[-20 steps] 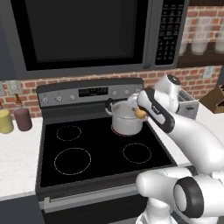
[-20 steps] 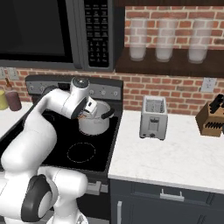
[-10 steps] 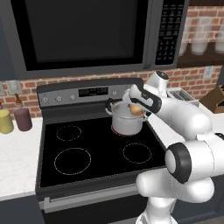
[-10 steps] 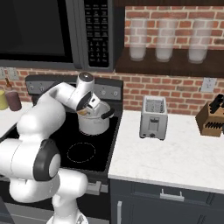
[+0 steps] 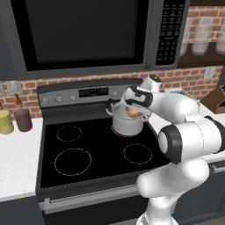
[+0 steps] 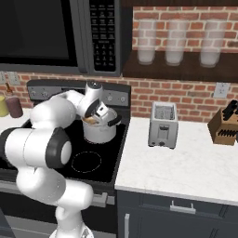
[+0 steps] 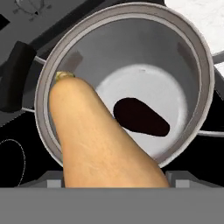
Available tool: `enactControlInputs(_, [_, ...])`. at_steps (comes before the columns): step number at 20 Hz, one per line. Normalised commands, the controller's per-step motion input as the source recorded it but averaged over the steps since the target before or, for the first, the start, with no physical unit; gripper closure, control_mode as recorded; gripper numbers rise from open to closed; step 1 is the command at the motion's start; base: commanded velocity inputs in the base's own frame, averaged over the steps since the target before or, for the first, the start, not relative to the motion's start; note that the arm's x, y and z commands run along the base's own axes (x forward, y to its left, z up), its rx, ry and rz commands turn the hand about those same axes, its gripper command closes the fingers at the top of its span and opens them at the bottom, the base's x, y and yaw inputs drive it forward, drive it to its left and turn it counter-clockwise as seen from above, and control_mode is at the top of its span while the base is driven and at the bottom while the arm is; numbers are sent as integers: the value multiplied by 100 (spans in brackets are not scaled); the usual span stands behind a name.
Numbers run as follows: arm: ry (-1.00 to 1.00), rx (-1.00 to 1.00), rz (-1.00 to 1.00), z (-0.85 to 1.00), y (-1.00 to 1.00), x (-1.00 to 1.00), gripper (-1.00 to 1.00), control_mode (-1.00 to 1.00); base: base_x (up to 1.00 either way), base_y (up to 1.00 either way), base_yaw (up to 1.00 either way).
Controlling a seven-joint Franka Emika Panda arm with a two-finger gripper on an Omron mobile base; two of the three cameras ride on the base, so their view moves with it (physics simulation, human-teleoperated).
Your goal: Put the avocado and squash in the pot. Retrieve the spatula and lightly stir the vegetables in the pot.
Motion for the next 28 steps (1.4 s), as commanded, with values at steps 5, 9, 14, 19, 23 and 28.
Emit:
enactControlInputs(5, [8,0,-5,-32,0,35,100,-100,0,0,0])
enactControlInputs(9, [11,1,-4,-3,0,32,100,-100,0,0,0])
enactControlInputs(14, [13,0,-3,-7,0,28,100,-100,0,0,0])
enactControlInputs(19, [9,0,-3,-25,0,22,100,-100,0,0,0])
enactControlInputs(23, [6,0,-3,-32,0,20,100,-100,0,0,0])
enactControlInputs(28, [4,0,-3,-28,0,18,100,-100,0,0,0])
